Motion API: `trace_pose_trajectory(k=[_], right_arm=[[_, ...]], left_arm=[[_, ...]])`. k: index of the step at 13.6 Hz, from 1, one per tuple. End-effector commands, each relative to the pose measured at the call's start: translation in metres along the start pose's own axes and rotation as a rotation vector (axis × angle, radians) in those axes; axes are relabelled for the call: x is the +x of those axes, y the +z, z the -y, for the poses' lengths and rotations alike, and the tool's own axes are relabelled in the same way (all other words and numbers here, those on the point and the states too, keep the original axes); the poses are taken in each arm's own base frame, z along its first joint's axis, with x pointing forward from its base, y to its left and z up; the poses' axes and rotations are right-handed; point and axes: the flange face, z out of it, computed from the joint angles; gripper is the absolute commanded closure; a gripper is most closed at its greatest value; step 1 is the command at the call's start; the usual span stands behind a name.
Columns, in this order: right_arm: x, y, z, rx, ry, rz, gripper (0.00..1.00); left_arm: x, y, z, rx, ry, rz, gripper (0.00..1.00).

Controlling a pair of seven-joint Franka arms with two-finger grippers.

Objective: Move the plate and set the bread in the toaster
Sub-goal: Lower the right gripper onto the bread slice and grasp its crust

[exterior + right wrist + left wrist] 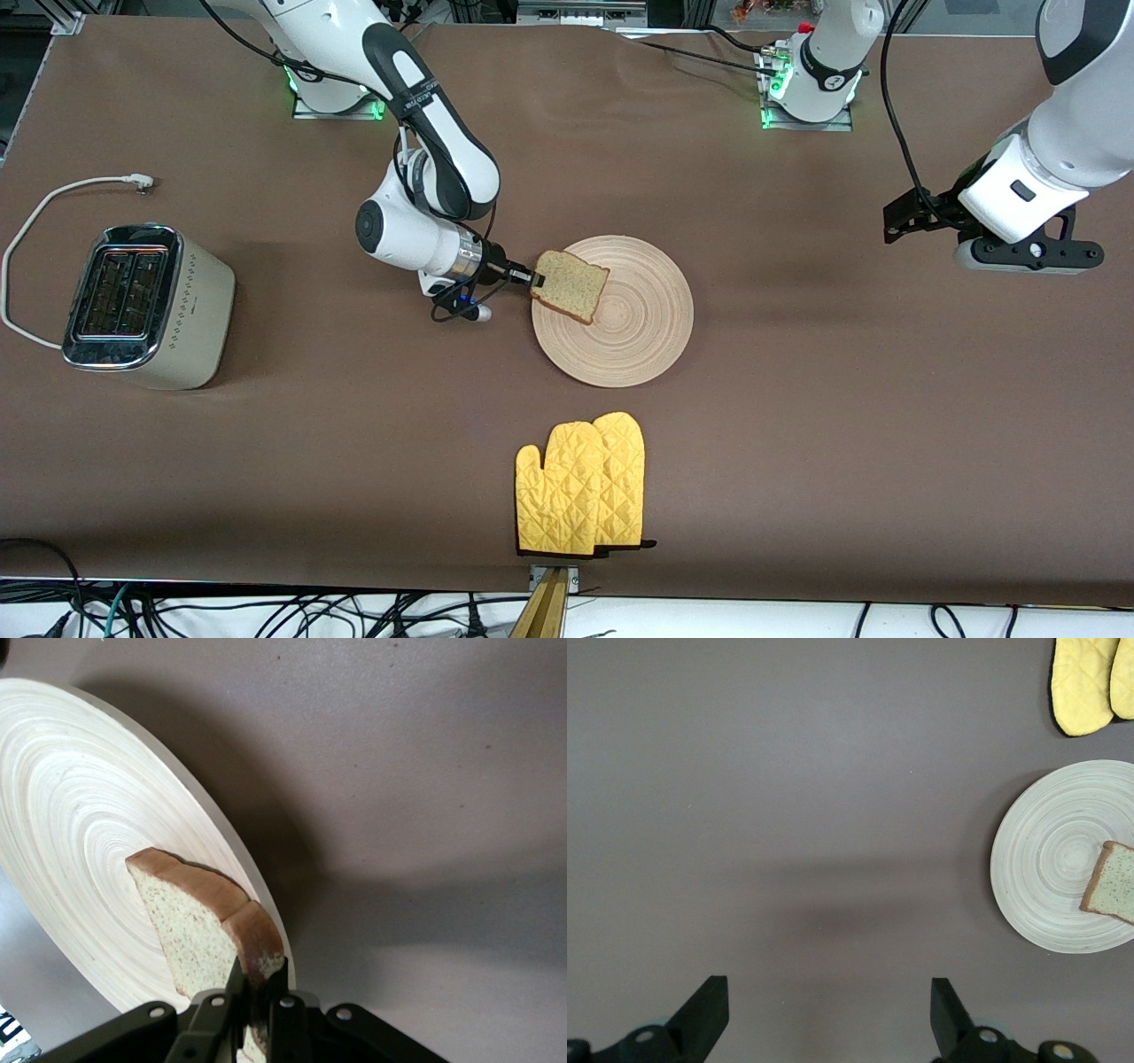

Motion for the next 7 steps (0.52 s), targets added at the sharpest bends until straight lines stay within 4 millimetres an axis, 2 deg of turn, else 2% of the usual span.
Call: trace_pose_trajectory(k=[1,5,7], right_arm=[[-0.002,-0.006,0.009,0.021,0.004,-0.012,1.00],[0.000,-0.017,0.015,0.032,-0.008,-0.018,1.00],[0.003,-0.031,0.021,0.047,-0.017,-0.029,1.00]], left_arm=[[-0.002,-0.003,0.002,-0.020,0.026,0.008,0.00],[-0.002,-0.005,0.002,-0.019,0.024,0.005,0.00],[-0.002,-0.005,0.001,-0.019,0.026,0.005,0.00]])
